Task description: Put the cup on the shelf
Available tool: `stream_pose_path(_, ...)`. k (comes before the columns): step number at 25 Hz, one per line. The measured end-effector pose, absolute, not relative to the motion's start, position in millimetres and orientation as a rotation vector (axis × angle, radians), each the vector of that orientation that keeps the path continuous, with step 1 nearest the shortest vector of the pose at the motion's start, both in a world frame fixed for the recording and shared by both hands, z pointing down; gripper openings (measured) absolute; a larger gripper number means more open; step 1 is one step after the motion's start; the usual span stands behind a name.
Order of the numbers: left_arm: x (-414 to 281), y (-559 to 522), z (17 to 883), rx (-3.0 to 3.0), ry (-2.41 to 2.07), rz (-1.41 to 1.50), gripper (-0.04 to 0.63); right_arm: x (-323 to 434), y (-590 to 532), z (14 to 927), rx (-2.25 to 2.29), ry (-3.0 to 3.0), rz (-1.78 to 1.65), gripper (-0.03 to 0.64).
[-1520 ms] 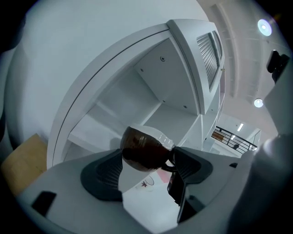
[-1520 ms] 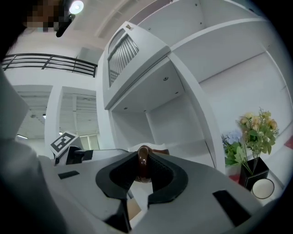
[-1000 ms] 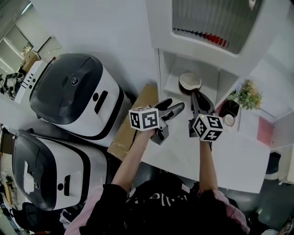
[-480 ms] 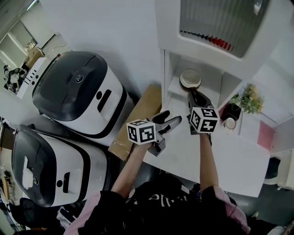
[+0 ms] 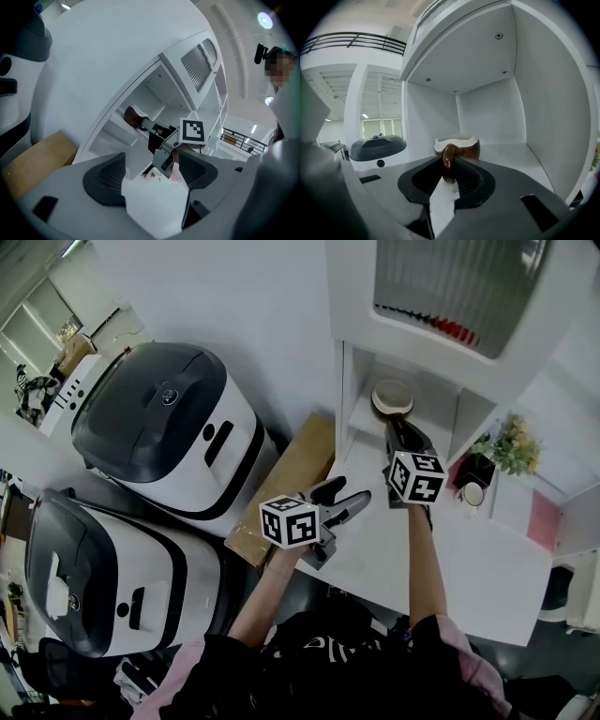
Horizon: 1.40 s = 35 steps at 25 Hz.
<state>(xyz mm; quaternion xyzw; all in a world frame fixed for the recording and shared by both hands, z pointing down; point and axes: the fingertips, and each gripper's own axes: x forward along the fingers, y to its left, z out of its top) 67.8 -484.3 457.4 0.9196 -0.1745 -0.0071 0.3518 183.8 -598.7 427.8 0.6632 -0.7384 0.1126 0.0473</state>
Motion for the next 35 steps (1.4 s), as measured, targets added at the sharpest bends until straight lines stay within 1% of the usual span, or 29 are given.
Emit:
stream_pose_path(1,67,-483,457,2.387,-0.454,-0.016,0.365,184,-598,428,2.032,-2.253,0.35,0.084)
stream_pose_path(2,65,-481,457,2.394,-0.457,-0.015,0.365,184,-597,428,2.036,-2.254,0.357,0.107)
stream_pose_path(3,64,-480,457,2.399,-0.46,-0.015,0.365,183,-596,429,2.036,-2.258,0.367,0.166)
stream_pose_path(4,62,-479,457,2.402,-0.464,-0.017,0.365,183,-595,429,2.033,-2.265,0.377,0.201)
stream_pose_path(11,47,-468,454,2.414,-0.479,-0.049,0.365,175,-573,422,2.02,-2.287,0.345,0.202)
stream_pose_path(21,29,-430,446,2.478,-0.46,-0.063,0.365,155,-505,412,1.986,-2.35,0.323,0.199)
stream_pose_path(28,17,-385,439,2.576,-0.432,-0.019,0.365,118,-440,414,1.926,-2.414,0.352,0.193)
stream_pose_path(35,4,-322,437,2.686,-0.417,0.04,0.364,90,-365,435,1.898,-2.431,0.426,0.187)
